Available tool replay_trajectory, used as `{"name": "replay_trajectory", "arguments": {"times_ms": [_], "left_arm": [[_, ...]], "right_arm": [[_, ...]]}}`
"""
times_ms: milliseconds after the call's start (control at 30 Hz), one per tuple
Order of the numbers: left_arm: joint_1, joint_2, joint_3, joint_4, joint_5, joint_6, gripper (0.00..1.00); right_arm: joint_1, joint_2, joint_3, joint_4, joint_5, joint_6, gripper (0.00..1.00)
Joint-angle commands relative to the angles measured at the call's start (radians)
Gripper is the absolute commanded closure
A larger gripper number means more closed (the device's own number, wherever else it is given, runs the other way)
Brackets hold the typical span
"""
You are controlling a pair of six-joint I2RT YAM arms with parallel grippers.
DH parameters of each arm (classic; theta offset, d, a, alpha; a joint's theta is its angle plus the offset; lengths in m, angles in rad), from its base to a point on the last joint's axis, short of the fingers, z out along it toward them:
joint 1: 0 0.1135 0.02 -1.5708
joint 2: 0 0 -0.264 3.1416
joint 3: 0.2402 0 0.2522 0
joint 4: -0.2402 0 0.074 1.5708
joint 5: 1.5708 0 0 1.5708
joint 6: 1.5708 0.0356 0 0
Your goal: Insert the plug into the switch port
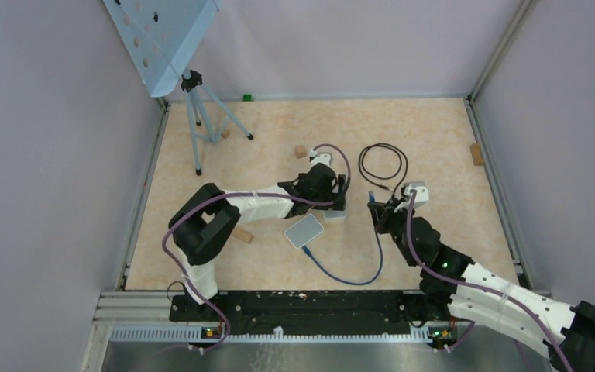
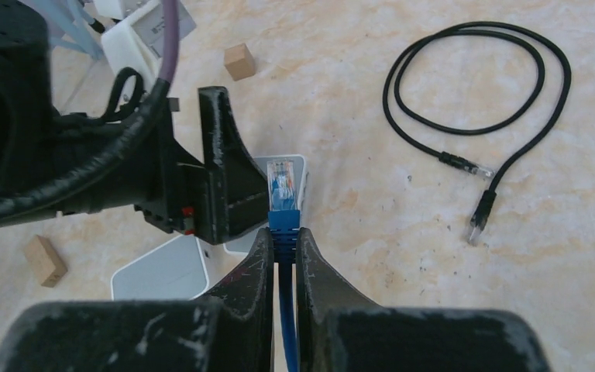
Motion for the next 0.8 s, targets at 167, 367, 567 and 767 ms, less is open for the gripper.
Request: {"name": "replay_trajectory", "arguments": {"times_ms": [167,367,567,767], "left_arm": [[-0.059,0.147,0.167,-0.145,-0.153,0.031,0.01],[-0.098,0.238,0.244,-0.255,-0.202,0.026,0.07],[-0.098,0.218,0.177,-0.202,-0.178,0.156,0.29],[-0.089,0.110,0.013,-0.088,-0.036,0.402,0.40]], "right_arm": [[-0.003,-0.113,0.010,-0.106,0.022,0.066,1.00],[-0.002,-0.132,0.001,-0.116,0.024,0.067,1.00],[-0.001,-0.133,0.005,-0.116,-0.007,0.045,1.00],[-0.003,-0.150,-0.006,-0.101,-0.108,-0.075,1.00]]}}
